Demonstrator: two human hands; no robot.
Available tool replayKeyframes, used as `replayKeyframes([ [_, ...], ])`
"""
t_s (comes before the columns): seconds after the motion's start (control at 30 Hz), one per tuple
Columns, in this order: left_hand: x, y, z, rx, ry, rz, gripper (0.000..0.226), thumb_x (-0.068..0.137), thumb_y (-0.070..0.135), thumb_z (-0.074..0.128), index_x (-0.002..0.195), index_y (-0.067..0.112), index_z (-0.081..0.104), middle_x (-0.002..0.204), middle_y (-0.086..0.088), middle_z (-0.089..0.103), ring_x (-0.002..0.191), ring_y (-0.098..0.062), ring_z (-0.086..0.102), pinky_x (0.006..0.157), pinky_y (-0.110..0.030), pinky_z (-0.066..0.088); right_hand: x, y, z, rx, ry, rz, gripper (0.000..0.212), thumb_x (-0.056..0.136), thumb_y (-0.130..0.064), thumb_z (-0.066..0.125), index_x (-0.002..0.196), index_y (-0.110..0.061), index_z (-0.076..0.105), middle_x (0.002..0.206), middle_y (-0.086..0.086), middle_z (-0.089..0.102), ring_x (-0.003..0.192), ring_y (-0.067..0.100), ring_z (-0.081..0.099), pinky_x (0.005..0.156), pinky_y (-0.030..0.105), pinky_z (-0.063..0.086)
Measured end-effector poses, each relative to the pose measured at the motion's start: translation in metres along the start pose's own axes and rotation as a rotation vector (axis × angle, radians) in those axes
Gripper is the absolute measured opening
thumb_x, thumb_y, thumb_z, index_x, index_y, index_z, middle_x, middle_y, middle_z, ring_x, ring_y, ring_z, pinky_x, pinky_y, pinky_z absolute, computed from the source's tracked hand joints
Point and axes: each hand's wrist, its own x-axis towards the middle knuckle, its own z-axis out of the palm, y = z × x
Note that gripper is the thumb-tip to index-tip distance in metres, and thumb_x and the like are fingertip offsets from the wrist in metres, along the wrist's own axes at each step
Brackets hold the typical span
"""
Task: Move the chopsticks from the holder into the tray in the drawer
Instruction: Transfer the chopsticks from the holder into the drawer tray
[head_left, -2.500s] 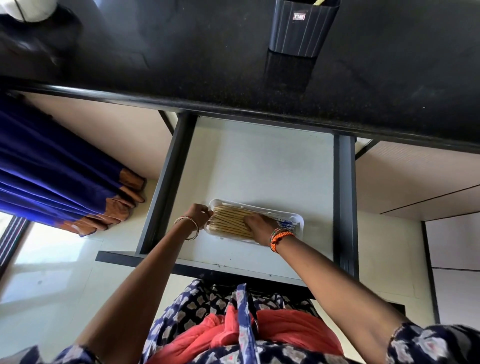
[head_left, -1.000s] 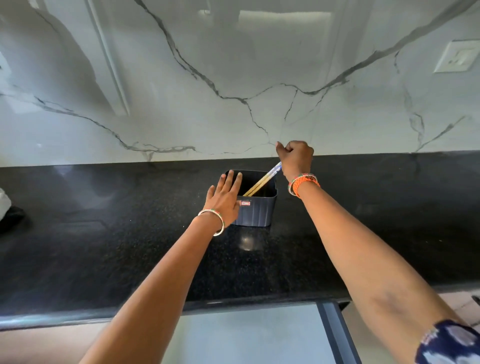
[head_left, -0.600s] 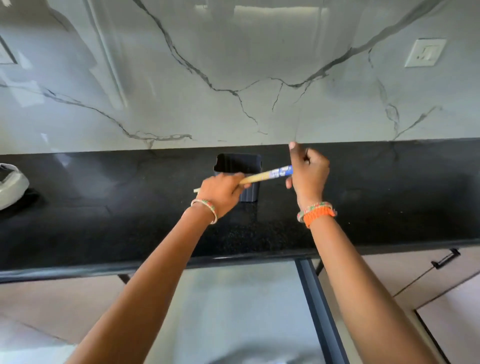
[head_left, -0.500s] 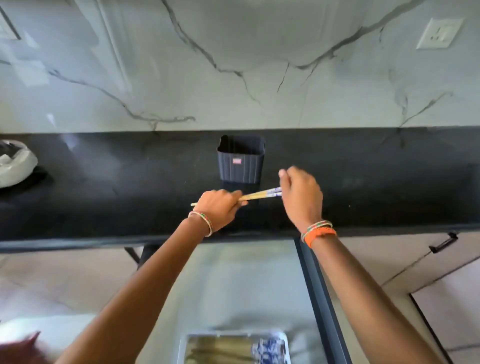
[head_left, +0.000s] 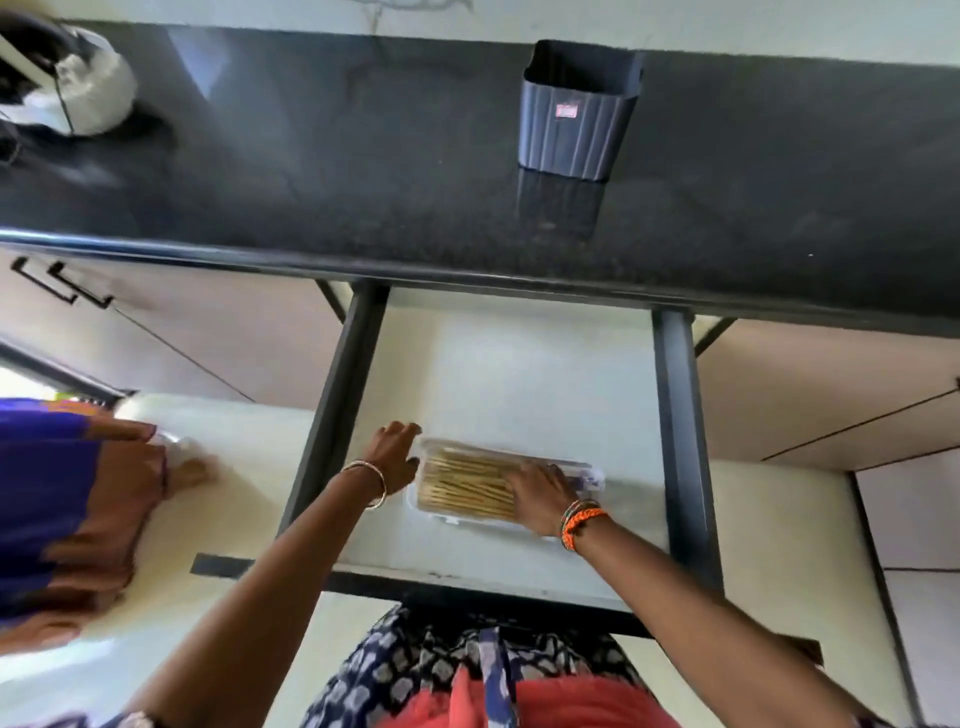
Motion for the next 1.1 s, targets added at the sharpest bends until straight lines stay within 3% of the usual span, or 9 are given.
replayKeyframes([
  [0.13,-0.002,0.003,0.015,-0.425,0.002,-0.181,0.034,0.087,0.004,0.052,0.120,-0.001,0.055,0.115,-0.032,0.062,0.105,-0.043,0.059,0.088,-0.043,0.048,-0.001,0.006,0.017,0.001,-0.008,0.046,0.055,0.080,0.012,0.040,0.126,-0.016,0.052,0.116,0.019,0.052,0.107,0.038,0.054,0.088,0.039,0.048],
  [0.27,-0.006,0.007,0.025,-0.560,-0.028,-0.230,0.043,0.088,0.001,0.052,0.130,-0.004,0.043,0.117,-0.036,0.058,0.101,-0.043,0.059,0.089,-0.045,0.047,-0.003,-0.001,0.025,-0.002,0.076,0.021,0.051,0.078,0.015,0.046,0.120,-0.013,0.055,0.116,0.018,0.055,0.104,0.036,0.056,0.085,0.037,0.050],
  [0.43,-0.018,0.014,0.031,-0.377,0.015,-0.126,0.065,0.091,0.011,0.052,0.145,0.004,0.017,0.143,-0.026,0.038,0.130,-0.039,0.040,0.108,-0.041,0.035,-0.024,-0.001,0.015,-0.011,0.189,-0.019,0.020,0.091,-0.013,0.049,0.108,-0.011,0.061,0.102,0.013,0.057,0.102,0.031,0.053,0.082,0.037,0.048],
  [0.53,-0.033,0.016,0.036,-0.118,0.064,0.089,0.075,0.090,0.025,0.055,0.148,0.013,0.010,0.156,-0.014,0.015,0.144,-0.032,0.017,0.117,-0.045,0.025,-0.050,0.005,0.013,-0.089,0.096,-0.076,0.033,0.090,-0.039,0.054,0.114,-0.016,0.061,0.108,0.007,0.059,0.110,0.025,0.051,0.090,0.038,0.047],
  [0.6,-0.039,0.015,0.040,0.058,0.081,0.232,0.070,0.087,0.034,0.057,0.146,0.020,0.022,0.158,-0.007,0.014,0.146,-0.026,0.012,0.115,-0.044,0.026,-0.065,0.011,0.008,-0.139,0.032,-0.061,0.034,0.089,-0.038,0.056,0.116,-0.019,0.062,0.111,0.005,0.060,0.111,0.023,0.053,0.088,0.036,0.049],
  [0.7,-0.042,0.016,0.043,0.116,0.055,0.291,0.048,0.086,0.034,0.059,0.131,0.023,0.049,0.150,-0.002,0.037,0.139,-0.021,0.031,0.110,-0.036,0.031,-0.069,0.018,0.000,-0.101,0.050,-0.016,0.022,0.092,-0.026,0.055,0.109,-0.018,0.067,0.105,0.004,0.067,0.100,0.024,0.063,0.078,0.031,0.050],
  [0.83,-0.043,0.021,0.038,0.277,0.055,0.254,0.022,0.088,0.034,0.054,0.103,0.024,0.067,0.115,-0.002,0.069,0.108,-0.024,0.060,0.094,-0.028,0.039,-0.066,0.015,-0.002,-0.109,0.040,0.004,0.019,0.093,-0.023,0.054,0.097,-0.015,0.071,0.098,0.006,0.074,0.090,0.024,0.068,0.070,0.025,0.046],
  [0.93,-0.044,0.023,0.037,0.319,0.066,0.250,0.022,0.089,0.034,0.053,0.100,0.023,0.069,0.108,-0.003,0.072,0.101,-0.027,0.063,0.088,-0.029,0.043,-0.065,0.013,0.000,-0.133,0.051,0.015,0.021,0.092,-0.018,0.052,0.089,-0.012,0.072,0.090,0.007,0.074,0.086,0.025,0.068,0.065,0.023,0.041],
  [1.1,-0.056,0.017,0.044,0.309,0.021,0.226,0.021,0.085,0.035,0.058,0.096,0.022,0.071,0.102,-0.007,0.073,0.095,-0.029,0.066,0.083,-0.032,0.048,-0.071,0.010,0.007,-0.117,-0.007,-0.013,0.018,0.089,-0.019,0.058,0.098,-0.014,0.074,0.098,0.006,0.075,0.090,0.025,0.070,0.078,0.031,0.054],
])
